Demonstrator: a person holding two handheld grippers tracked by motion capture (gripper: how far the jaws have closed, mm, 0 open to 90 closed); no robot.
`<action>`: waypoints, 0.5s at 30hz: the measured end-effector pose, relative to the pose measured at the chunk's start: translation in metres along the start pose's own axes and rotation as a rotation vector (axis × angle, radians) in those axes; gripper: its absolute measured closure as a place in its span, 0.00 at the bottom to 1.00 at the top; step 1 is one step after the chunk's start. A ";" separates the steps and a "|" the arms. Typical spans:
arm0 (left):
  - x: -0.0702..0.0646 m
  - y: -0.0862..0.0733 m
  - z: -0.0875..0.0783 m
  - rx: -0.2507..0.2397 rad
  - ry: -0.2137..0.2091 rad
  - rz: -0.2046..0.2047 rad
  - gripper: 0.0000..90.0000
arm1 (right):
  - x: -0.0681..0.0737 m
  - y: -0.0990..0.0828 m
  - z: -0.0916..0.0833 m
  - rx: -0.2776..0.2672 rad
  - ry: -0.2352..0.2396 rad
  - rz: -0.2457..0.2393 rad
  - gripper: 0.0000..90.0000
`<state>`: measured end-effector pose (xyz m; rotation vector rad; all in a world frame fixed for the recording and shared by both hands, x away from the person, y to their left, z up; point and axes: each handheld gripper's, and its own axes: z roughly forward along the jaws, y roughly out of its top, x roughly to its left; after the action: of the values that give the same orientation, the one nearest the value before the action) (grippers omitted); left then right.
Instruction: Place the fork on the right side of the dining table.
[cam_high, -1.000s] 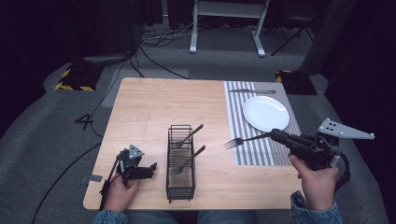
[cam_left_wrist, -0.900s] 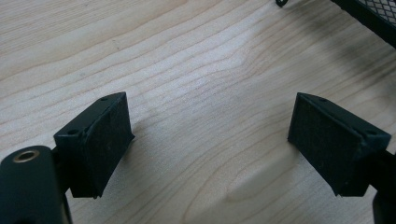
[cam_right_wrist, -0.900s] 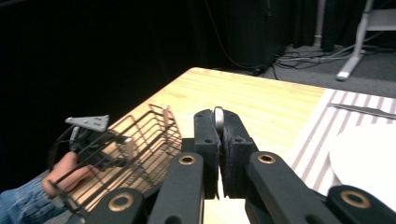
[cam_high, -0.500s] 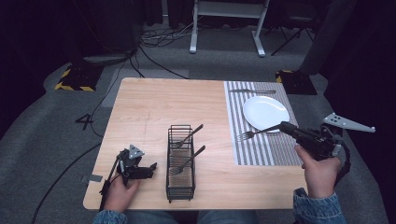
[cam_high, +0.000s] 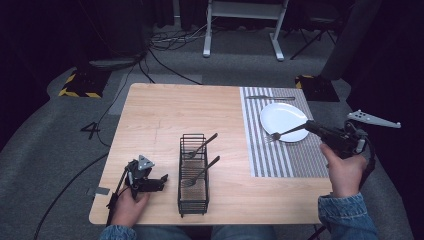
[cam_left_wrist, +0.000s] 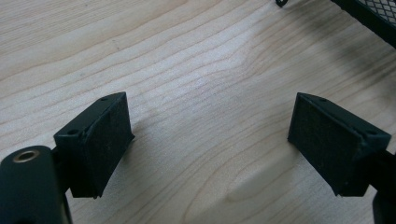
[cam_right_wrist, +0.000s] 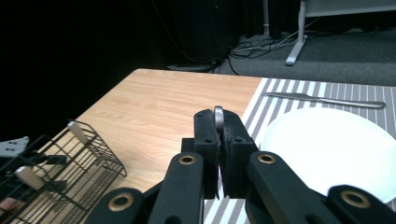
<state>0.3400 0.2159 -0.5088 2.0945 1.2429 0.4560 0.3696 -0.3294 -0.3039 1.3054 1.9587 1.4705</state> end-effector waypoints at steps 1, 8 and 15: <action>0.000 0.000 0.000 0.000 0.000 0.001 0.15 | -0.002 0.000 0.003 0.007 -0.006 0.002 0.96; 0.000 0.000 0.000 0.000 0.000 0.000 0.15 | -0.022 -0.002 0.028 0.064 -0.058 0.022 0.96; 0.000 0.000 0.000 0.000 0.000 0.000 0.15 | -0.033 -0.011 0.047 0.102 -0.073 0.046 0.96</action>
<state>0.3400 0.2159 -0.5088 2.0949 1.2426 0.4560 0.4157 -0.3306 -0.3395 1.4353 1.9927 1.3388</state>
